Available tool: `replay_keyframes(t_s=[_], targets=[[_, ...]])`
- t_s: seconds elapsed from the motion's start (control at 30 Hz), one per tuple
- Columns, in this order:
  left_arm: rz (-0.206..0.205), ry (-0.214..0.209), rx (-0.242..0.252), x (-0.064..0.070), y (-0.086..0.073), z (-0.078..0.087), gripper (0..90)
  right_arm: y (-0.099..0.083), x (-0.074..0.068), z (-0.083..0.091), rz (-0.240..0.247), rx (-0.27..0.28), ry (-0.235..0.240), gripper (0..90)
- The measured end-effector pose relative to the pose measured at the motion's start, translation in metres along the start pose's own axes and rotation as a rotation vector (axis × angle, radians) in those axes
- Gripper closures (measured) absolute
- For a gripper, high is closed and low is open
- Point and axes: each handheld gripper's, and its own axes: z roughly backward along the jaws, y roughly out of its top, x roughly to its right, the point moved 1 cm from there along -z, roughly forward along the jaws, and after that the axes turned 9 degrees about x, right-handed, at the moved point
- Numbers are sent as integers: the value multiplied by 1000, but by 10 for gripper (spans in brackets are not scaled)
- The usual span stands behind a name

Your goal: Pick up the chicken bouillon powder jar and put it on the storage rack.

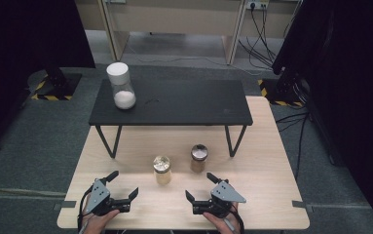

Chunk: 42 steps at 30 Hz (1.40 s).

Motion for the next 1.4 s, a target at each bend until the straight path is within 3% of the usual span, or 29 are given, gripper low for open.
replay_keyframes(t_s=[0.7,1.4], targets=[[-2,-2,1,0,0,0,37,2,-23,-30,27,-13,85,15],[-1,-1,1,0,0,0,38,7,-33,-65,54,-25,110,26]])
